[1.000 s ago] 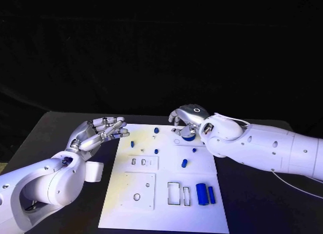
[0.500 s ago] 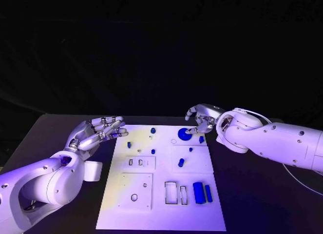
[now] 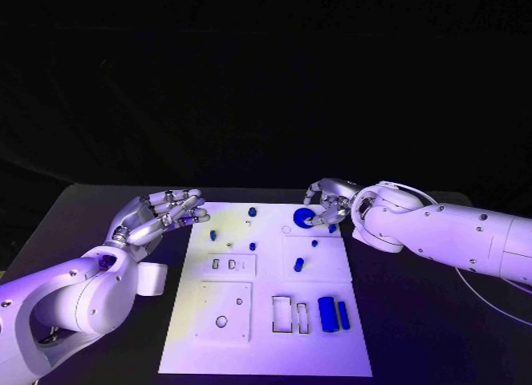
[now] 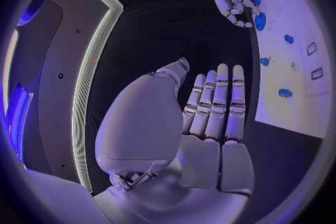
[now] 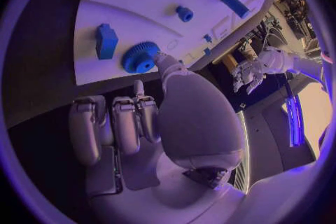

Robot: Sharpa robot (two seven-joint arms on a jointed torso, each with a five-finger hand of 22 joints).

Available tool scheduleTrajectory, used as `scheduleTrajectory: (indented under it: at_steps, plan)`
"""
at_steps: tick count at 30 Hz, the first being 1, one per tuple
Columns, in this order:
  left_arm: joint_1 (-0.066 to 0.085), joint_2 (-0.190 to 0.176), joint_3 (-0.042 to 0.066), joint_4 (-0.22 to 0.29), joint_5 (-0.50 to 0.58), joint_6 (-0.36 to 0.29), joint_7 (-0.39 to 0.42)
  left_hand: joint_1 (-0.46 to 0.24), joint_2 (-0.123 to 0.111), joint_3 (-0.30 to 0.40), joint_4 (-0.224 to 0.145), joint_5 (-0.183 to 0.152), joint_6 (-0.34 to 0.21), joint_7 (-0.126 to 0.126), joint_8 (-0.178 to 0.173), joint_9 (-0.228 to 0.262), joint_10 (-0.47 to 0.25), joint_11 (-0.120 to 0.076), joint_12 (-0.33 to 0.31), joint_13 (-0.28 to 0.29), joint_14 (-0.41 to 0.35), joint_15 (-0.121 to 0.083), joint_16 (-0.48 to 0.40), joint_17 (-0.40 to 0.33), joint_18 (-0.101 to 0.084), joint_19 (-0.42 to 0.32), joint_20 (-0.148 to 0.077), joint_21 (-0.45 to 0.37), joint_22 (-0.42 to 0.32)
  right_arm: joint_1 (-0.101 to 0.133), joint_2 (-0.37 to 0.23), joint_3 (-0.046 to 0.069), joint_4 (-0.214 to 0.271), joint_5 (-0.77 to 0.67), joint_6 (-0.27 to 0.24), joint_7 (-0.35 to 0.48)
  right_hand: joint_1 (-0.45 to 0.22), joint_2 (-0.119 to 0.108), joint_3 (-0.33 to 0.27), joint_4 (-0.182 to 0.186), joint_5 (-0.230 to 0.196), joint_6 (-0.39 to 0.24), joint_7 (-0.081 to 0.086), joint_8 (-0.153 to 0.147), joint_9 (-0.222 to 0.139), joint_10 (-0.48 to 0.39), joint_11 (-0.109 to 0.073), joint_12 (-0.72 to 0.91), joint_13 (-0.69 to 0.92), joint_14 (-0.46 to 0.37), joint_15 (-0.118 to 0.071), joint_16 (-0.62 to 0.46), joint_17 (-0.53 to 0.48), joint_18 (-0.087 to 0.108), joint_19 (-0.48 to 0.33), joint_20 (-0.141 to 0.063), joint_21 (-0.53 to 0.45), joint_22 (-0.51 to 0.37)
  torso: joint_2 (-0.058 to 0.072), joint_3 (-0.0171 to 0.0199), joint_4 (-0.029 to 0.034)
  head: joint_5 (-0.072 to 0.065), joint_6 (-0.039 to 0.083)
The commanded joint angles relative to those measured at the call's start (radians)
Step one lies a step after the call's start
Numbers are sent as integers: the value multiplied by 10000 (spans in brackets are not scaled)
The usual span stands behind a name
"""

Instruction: Assemble the parts on the task board

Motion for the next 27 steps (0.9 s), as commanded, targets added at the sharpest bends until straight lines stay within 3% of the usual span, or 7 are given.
scheduleTrajectory:
  at_steps: [1, 20, 27]
  plan:
    - [12, 18, 7, 5, 30, 207, 26, -40, -70, 35, -10, -28, 31, 147, -40, -13, 54, -1, -55, -3, 50, -11, 42, 16, 58, 53, -11, 52, -9, -33, 76, -4, -68, -9, 113, -157, 198, -35, 191, 224, 589, -153, 141, 264, 3, 622, 80, 296, 2049, 870, 99, 103, 1913, -229, 667, 103, 130, 2111, -3, -2, -13, 23, -24]
    - [11, 6, 6, -11, 30, 215, -30, -39, -67, 54, -19, -25, 42, 143, -39, -13, 71, -6, -62, -1, 50, -14, 44, 24, 57, 57, -12, 51, -13, -85, 201, -16, -210, -167, 76, -171, 175, -206, 886, 412, 1357, -17, 126, 482, -158, 645, 60, 313, 2084, 873, 85, 116, 1942, -258, 742, 96, 204, 2229, -4, -1, -17, 48, -72]
    - [11, 1, 6, -11, 30, 229, -48, -39, -67, 54, -19, -25, 42, 143, -39, -13, 71, -6, -62, -1, 50, -14, 44, 24, 57, 57, -12, 51, -13, -115, 240, -21, -272, -180, 267, -173, 161, -240, 1042, 433, 1433, 49, 121, 502, -204, 649, 55, 316, 2088, 870, 81, 113, 1928, -262, 751, 93, 213, 2244, 2, 0, 1, 25, -95]
